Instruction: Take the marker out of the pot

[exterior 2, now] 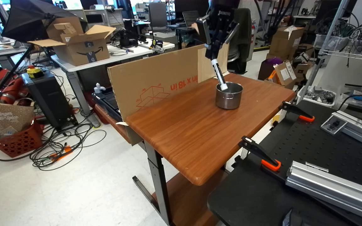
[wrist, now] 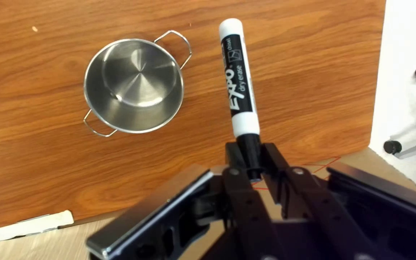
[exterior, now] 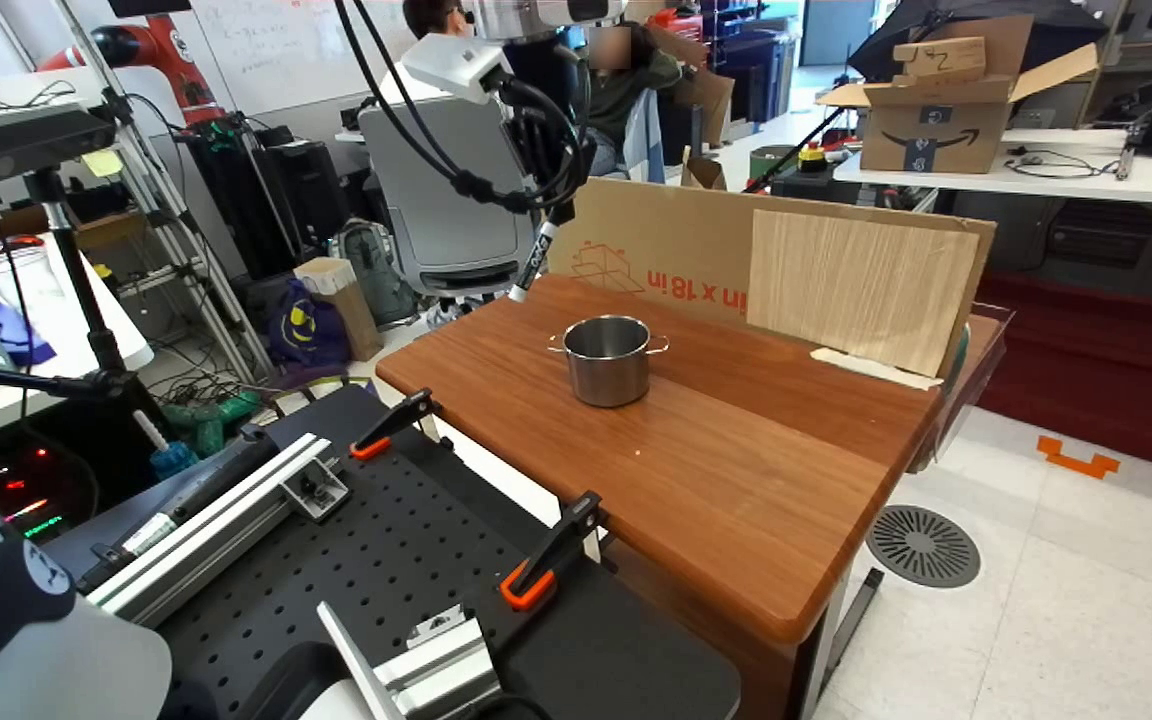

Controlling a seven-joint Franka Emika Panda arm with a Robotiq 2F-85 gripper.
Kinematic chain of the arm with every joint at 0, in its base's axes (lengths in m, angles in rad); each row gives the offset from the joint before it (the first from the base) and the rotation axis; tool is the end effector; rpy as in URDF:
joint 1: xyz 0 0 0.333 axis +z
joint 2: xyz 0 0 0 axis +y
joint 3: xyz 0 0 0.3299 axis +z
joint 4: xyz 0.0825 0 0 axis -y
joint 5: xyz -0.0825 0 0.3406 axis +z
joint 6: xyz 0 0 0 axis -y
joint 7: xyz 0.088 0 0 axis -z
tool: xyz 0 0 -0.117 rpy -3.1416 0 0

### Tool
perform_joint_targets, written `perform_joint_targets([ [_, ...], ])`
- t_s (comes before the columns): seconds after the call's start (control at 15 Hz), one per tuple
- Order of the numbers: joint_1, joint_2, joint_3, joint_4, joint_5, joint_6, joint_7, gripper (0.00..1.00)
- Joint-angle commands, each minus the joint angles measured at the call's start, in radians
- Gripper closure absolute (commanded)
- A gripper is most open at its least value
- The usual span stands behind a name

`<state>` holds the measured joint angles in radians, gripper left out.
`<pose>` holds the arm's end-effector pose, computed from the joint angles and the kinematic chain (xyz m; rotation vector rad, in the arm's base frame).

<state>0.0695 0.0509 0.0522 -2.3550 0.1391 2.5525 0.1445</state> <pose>0.4895 0.0586 0.3582 -3.0214 0.2014 -0.2022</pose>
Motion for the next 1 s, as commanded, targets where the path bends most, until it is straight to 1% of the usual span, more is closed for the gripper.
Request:
perform_joint_targets([
  [0.0,0.016,0.069,0.017,0.031,-0.033,0.036,0.027,0.95],
  [0.13,0.030,0.119,0.020,0.057,-0.049,0.047,0.044,0.95],
  [0.6,0.084,0.354,0.001,0.233,-0.114,0.047,0.107,0.95],
  [0.93,0.129,0.476,-0.024,0.331,-0.149,0.035,0.138,0.95],
])
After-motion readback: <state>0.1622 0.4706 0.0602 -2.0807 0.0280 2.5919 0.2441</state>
